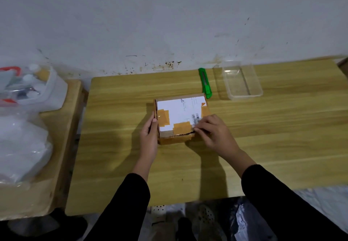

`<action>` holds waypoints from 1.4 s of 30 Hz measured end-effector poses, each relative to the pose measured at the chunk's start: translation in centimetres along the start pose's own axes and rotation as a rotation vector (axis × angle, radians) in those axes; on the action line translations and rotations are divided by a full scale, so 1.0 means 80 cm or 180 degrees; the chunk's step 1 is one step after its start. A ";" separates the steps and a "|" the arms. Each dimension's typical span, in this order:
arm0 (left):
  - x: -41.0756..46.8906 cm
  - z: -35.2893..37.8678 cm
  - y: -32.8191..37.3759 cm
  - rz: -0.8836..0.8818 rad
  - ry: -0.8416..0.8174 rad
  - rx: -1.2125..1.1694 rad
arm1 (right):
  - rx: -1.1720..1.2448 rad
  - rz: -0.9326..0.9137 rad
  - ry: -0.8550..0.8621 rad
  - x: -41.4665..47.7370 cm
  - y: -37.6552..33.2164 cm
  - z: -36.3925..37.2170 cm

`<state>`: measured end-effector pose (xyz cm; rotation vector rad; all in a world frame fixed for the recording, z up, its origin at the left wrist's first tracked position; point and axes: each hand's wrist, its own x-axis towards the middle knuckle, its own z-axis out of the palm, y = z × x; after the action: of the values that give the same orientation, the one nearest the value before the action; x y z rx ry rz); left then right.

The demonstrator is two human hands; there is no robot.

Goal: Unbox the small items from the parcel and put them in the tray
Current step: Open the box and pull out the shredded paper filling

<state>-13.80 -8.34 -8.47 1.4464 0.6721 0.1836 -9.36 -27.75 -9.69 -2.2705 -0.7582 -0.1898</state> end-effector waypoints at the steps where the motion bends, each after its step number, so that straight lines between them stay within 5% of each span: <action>1: 0.002 -0.001 -0.002 0.0016 -0.0054 0.0032 | 0.0031 -0.0001 0.0065 0.003 -0.002 -0.003; 7: 0.002 0.001 -0.008 -0.0006 -0.0140 0.0113 | -0.0027 -0.0062 0.0691 0.068 -0.029 -0.042; 17: -0.013 0.016 -0.016 0.0067 -0.0550 0.0398 | 0.0934 0.1064 0.1177 0.160 0.004 -0.071; 28: 0.003 0.000 -0.020 -0.0005 -0.0263 0.0230 | 0.1210 0.2025 0.0275 0.131 0.028 -0.001; 42: 0.015 -0.005 0.007 0.0011 0.0055 0.0507 | 0.0261 0.1837 0.0029 0.122 0.016 -0.018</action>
<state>-12.87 -7.33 -8.30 1.5999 0.7111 0.1479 -0.54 -24.93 -6.10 -2.3053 -0.0820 0.1015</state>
